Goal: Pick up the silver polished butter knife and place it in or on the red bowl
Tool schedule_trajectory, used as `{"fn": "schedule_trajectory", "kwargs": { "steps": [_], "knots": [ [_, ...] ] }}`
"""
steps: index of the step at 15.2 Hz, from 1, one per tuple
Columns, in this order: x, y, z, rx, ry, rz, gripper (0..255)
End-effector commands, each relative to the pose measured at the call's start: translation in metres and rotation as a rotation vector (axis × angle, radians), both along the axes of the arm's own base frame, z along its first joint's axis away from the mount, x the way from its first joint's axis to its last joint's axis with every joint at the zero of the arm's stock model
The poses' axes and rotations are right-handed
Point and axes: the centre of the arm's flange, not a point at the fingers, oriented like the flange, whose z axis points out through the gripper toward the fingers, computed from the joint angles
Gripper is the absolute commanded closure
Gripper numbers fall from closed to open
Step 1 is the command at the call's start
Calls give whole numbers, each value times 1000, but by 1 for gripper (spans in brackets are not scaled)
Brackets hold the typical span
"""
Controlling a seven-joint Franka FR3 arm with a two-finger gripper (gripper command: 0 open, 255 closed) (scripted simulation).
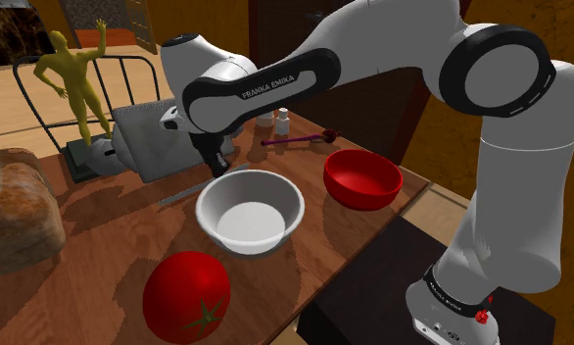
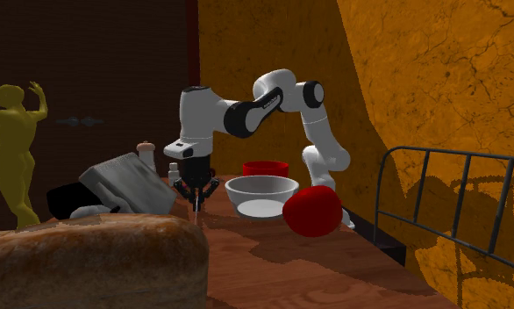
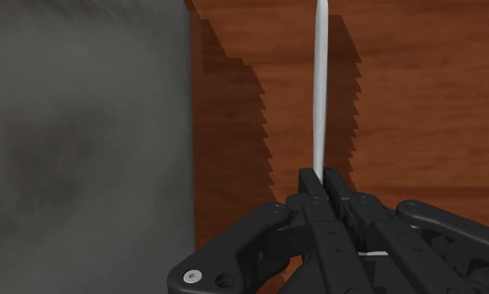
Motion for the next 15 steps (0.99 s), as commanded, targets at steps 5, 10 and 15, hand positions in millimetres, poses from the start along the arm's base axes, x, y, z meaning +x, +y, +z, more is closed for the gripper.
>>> {"fn": "schedule_trajectory", "kwargs": {
  "steps": [5,10,15],
  "knots": [
    [0,0,5,0,0,0,255],
    [0,0,32,0,0,0,255],
    [0,0,58,0,0,0,255]
  ]
}}
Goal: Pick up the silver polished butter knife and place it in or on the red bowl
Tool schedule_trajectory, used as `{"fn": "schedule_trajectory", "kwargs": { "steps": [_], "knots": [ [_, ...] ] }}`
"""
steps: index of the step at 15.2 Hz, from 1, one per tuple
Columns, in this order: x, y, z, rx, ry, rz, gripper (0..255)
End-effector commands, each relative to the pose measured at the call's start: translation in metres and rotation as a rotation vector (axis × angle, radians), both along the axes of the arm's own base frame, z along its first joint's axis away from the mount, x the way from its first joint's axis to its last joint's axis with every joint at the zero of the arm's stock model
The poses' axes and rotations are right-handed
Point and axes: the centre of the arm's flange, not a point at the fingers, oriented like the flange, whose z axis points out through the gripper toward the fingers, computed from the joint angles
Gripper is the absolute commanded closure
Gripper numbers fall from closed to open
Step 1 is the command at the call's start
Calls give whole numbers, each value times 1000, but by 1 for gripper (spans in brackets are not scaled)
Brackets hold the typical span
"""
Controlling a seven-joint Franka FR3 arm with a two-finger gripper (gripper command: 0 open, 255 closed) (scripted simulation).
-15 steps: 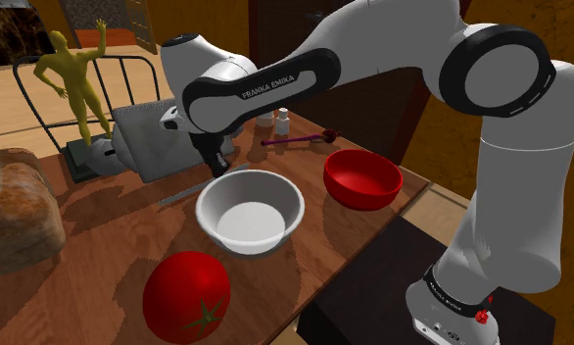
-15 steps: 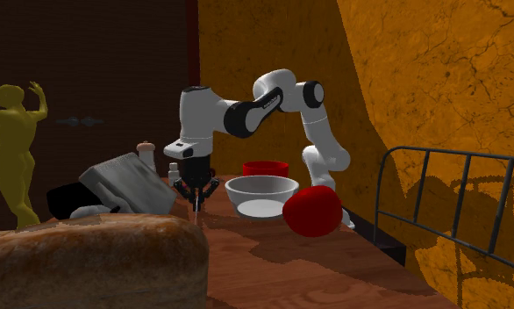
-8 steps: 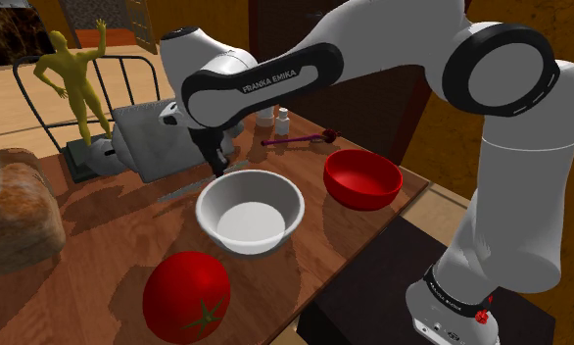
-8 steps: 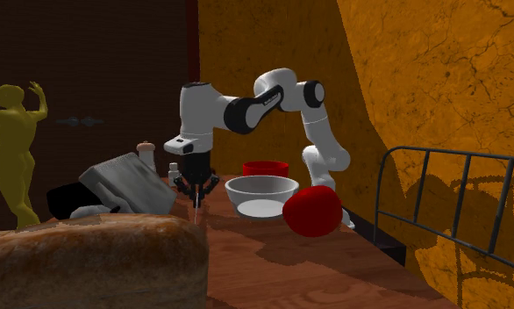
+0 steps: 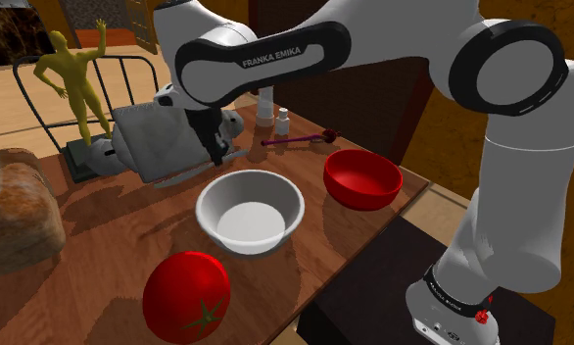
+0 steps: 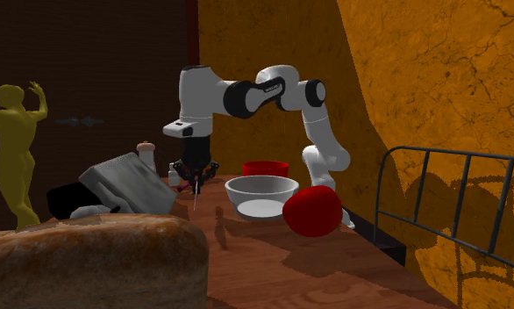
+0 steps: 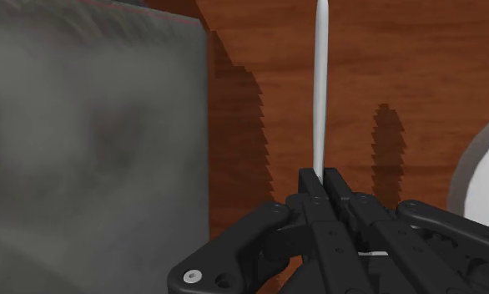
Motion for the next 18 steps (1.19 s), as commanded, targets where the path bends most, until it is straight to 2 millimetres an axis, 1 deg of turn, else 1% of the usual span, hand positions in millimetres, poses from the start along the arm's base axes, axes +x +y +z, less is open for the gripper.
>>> {"fn": "schedule_trajectory", "kwargs": {
  "steps": [1,18],
  "knots": [
    [1,1,10,0,0,0,255],
    [1,1,100,0,0,0,255]
  ]
}}
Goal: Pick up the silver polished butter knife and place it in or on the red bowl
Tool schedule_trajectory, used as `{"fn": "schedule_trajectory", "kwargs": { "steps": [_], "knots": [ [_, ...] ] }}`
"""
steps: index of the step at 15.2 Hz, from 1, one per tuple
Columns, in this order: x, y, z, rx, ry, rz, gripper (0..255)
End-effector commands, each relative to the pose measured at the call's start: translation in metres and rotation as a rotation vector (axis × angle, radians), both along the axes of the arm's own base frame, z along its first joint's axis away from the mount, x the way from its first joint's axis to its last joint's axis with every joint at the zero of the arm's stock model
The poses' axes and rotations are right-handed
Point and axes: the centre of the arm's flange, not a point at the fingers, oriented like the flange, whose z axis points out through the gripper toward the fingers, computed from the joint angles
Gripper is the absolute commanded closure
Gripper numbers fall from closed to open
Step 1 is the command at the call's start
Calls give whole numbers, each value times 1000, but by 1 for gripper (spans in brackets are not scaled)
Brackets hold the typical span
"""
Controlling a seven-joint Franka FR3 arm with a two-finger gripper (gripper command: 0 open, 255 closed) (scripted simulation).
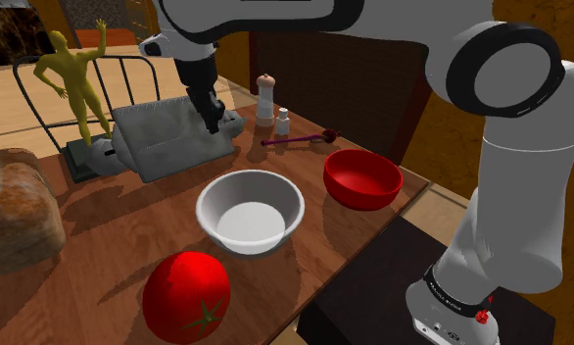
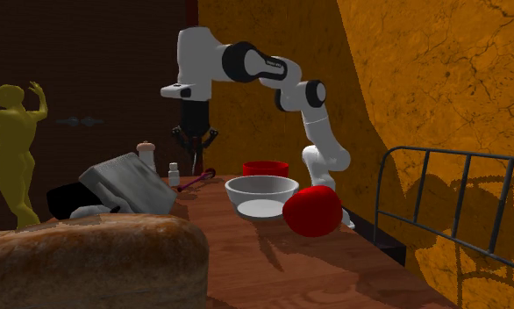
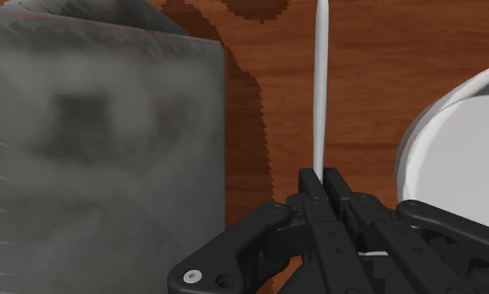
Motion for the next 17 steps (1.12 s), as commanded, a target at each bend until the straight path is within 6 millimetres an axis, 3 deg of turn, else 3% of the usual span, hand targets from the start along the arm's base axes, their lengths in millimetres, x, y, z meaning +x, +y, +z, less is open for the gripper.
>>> {"fn": "schedule_trajectory", "kwargs": {
  "steps": [1,3,17],
  "knots": [
    [0,0,10,0,0,0,255],
    [0,0,17,0,0,0,255],
    [-123,-138,25,0,0,0,255]
  ]
}}
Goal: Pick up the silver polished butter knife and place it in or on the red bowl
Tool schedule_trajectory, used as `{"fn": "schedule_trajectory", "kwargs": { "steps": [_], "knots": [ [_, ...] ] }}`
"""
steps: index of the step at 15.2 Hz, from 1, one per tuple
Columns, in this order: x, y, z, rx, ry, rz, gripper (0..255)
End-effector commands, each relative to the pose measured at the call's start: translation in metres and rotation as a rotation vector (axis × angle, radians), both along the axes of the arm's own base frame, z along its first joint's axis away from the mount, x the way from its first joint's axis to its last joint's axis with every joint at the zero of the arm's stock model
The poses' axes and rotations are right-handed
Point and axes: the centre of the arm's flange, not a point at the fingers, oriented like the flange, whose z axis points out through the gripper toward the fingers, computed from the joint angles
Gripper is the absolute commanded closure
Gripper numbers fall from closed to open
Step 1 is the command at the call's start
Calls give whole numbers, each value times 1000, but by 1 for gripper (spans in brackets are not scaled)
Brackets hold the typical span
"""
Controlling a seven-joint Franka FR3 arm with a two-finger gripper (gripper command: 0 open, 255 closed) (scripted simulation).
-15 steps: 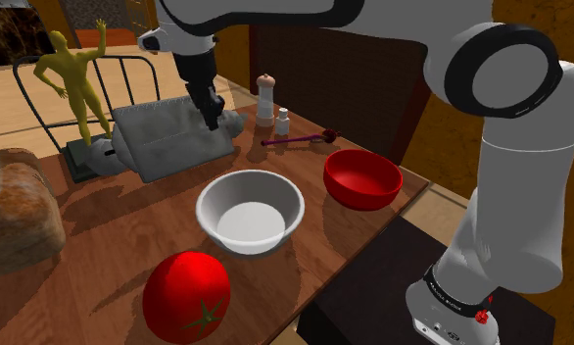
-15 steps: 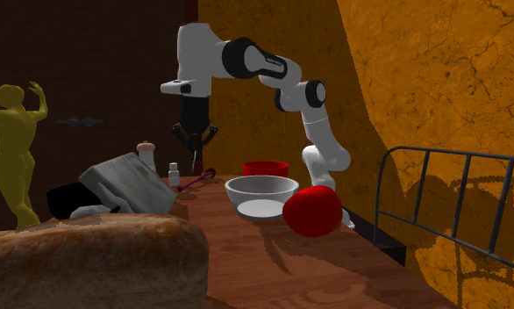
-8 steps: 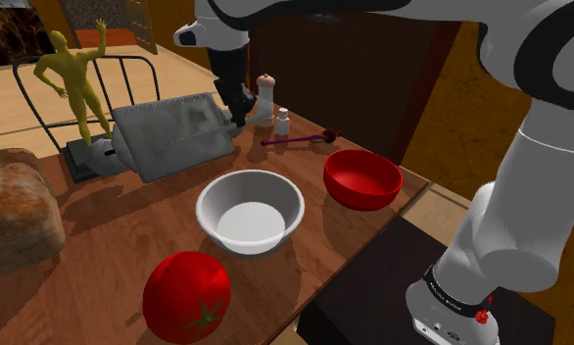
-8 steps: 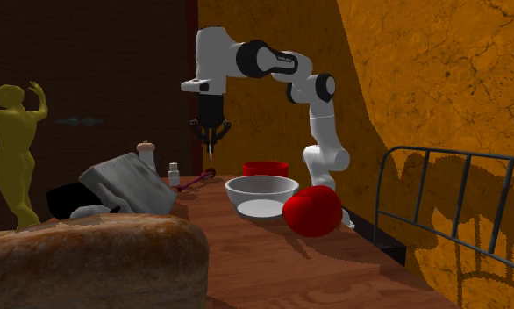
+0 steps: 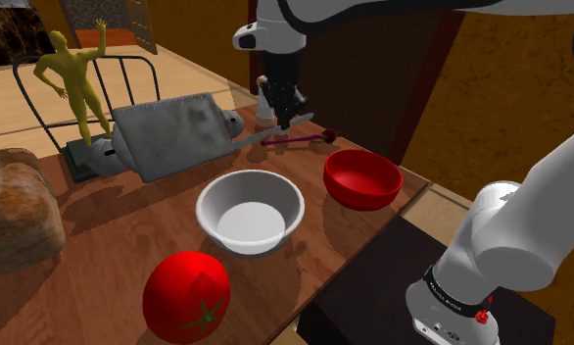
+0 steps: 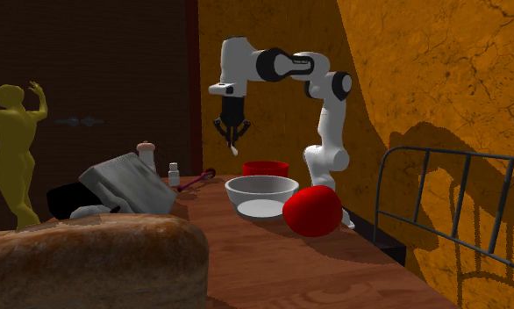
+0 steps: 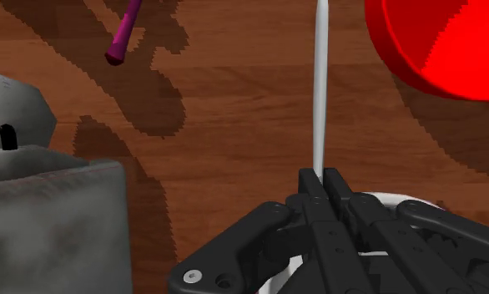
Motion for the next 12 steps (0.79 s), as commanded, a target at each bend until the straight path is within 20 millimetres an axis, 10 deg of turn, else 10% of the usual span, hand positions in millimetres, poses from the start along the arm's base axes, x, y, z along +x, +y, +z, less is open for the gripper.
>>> {"fn": "schedule_trajectory", "kwargs": {
  "steps": [1,12],
  "knots": [
    [-19,-20,0,0,0,0,255],
    [-116,-128,6,0,0,0,255]
  ]
}}
